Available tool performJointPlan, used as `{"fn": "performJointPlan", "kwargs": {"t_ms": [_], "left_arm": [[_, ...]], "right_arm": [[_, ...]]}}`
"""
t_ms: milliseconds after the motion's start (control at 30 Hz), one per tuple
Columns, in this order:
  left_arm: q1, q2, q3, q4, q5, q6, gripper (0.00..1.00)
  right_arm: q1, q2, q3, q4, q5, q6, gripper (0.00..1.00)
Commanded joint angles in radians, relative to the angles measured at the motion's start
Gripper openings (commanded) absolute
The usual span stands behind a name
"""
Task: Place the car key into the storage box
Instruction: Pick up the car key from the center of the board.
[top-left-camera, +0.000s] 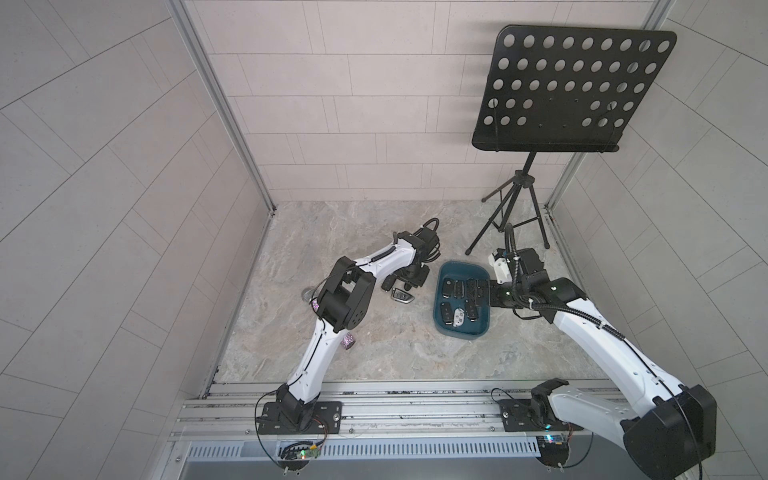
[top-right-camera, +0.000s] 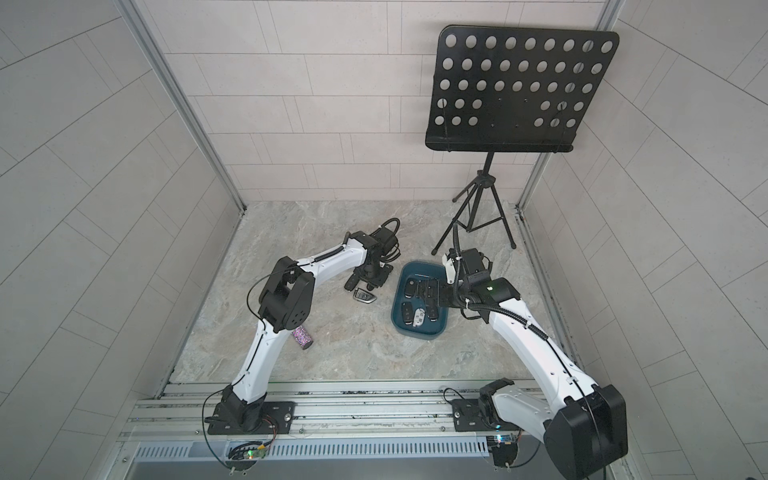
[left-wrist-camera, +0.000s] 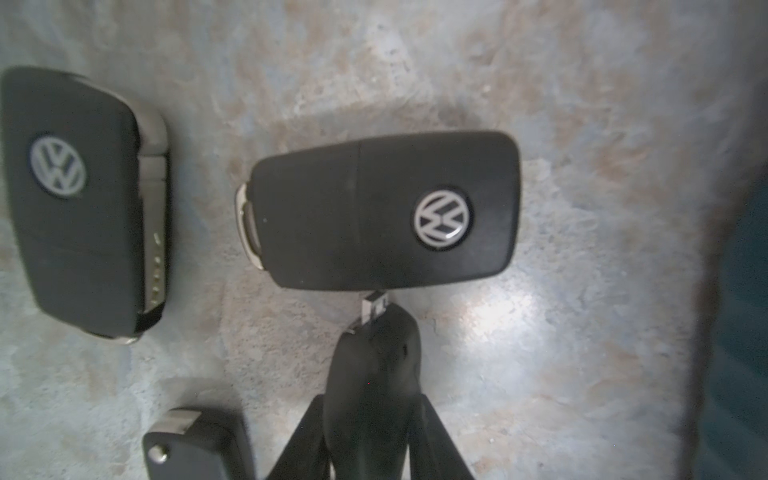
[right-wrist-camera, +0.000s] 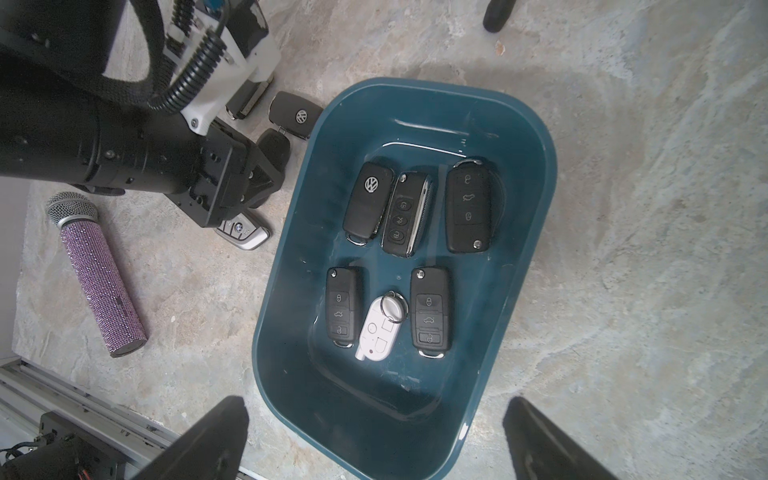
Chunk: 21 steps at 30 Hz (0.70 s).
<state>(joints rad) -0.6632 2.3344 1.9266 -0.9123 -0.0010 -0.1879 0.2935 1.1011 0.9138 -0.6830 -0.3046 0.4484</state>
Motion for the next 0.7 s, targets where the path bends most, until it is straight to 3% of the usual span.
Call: {"fn": "performJointPlan", "kwargs": {"t_ms": [0, 667], "left_arm": [[0.004, 0.024, 0.010, -0.036, -0.005, -0.004, 0.23], [0.004, -0.210, 0.007, -0.025, 0.161, -0.139, 0.23]], "right_arm": [[-0.006, 0.007, -0.008, 0.001, 0.000, -0.010, 1.00], [-0.009, 0.014, -0.010, 0.010, -0.005, -0.007, 1.00]]}}
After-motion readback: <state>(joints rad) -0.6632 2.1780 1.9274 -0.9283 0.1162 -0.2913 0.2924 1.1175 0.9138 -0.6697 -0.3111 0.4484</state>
